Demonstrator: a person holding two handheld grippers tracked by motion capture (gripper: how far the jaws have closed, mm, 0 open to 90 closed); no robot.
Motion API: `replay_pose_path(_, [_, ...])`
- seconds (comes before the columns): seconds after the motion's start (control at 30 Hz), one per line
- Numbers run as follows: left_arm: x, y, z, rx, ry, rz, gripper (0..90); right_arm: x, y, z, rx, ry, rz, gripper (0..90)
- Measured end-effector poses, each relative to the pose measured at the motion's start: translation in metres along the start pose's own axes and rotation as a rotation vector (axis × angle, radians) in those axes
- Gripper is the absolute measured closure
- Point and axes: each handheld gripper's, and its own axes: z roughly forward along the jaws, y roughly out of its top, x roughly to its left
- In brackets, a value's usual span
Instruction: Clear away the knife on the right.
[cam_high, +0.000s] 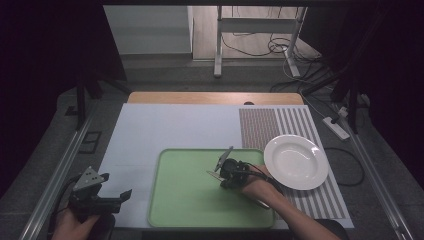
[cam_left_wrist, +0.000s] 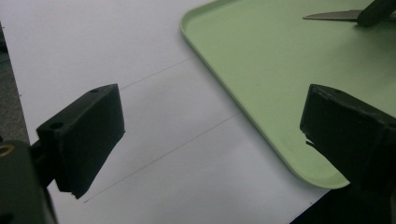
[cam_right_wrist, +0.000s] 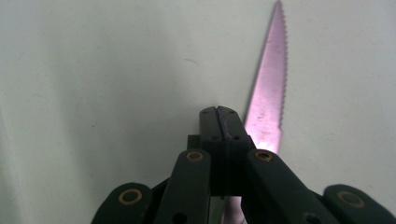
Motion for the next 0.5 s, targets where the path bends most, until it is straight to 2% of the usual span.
replay_pose_path(0.1, [0.0,0.0,0.0,-0.001,0.0,0.001,6.6,-0.008,-0.006,-0.003,0.007,-0.022,0.023,90.0])
replay_pose_path(0.3, [0.0,0.0,0.0,-0.001,-0.001,0.006,6.6,-0.028,-0.025,-0.012,0.009,-0.03,0.139,90.0])
replay_pose_path(0.5, [-0.001,0.0,0.0,-0.002,0.0,0.008,6.6,-0.039,-0.04,-0.019,0.001,-0.03,0.201,90.0])
